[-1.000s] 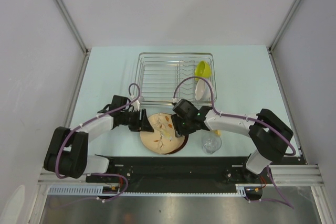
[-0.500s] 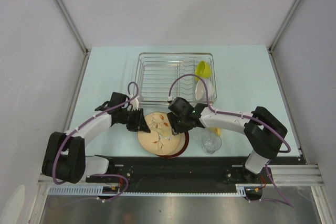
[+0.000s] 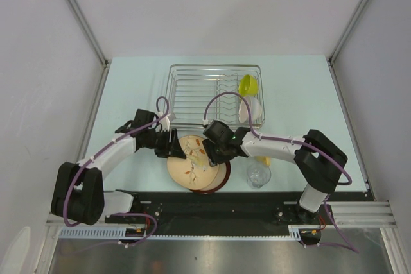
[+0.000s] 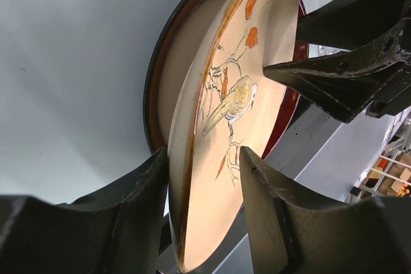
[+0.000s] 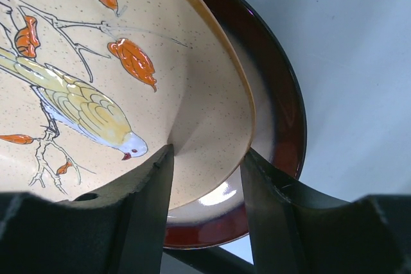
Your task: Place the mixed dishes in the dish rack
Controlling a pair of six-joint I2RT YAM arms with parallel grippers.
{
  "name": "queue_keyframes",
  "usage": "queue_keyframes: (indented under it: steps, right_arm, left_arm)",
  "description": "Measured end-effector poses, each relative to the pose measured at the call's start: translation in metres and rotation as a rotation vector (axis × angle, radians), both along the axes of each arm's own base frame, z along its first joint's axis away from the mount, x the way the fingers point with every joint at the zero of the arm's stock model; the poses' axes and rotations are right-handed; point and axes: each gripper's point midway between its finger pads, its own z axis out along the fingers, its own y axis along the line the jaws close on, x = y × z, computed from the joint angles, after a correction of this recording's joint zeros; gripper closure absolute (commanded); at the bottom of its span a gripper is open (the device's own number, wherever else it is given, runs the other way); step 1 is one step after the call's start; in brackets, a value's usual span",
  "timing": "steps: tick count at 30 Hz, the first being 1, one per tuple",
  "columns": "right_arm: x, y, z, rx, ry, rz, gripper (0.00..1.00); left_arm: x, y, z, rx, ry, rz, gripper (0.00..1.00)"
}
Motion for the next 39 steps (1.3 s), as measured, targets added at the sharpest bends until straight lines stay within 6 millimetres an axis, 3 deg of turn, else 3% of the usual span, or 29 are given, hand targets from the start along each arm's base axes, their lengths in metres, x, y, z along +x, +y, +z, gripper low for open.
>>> queue_keyframes:
  steps: [5,9,15,16,17,18,24,29,34,36,39]
  right_arm:
    - [0.0,0.001,0.001,-0.002,-0.001,0.004,0.51]
    - [0.002,0.002,0.001,-0.018,0.003,0.008,0.51]
    - [0.004,0.002,0.003,-0.043,0.007,0.012,0.51]
    - [0.004,0.002,0.003,-0.048,0.007,0.013,0.51]
    - [0.004,0.003,0.004,-0.051,0.004,0.016,0.51]
    - [0.005,0.004,0.004,-0.055,0.001,0.019,0.51]
    - [0.001,0.004,0.008,-0.08,-0.002,0.032,0.5]
    - [-0.003,0.007,0.016,-0.074,-0.006,0.048,0.43]
    - [-0.011,0.0,0.053,-0.016,-0.018,0.057,0.33]
    - [-0.007,-0.003,0.08,0.051,-0.044,0.04,0.28]
    - [0.01,-0.01,0.138,0.195,-0.131,-0.016,0.22]
  left_arm:
    - [-0.001,0.001,0.0,0.003,0.004,0.0,0.54]
    - [-0.001,0.003,-0.001,0.01,0.0,-0.002,0.71]
    - [0.0,0.003,-0.001,0.007,-0.001,-0.003,0.7]
    - [-0.001,0.003,-0.001,0.008,-0.001,-0.004,0.74]
    - [-0.001,0.003,-0.001,0.007,0.0,-0.008,0.9]
    - [-0.002,0.003,-0.001,0.007,0.005,-0.013,0.99]
    - [-0.001,0.005,0.004,0.043,0.009,-0.088,1.0]
    - [0.001,0.009,0.018,0.076,-0.011,-0.16,1.0]
    - [0.001,0.005,0.042,0.053,-0.048,-0.243,1.0]
    - [0.001,0.002,0.051,0.045,-0.069,-0.271,1.0]
    - [-0.004,0.0,0.054,0.041,-0.072,-0.305,1.0]
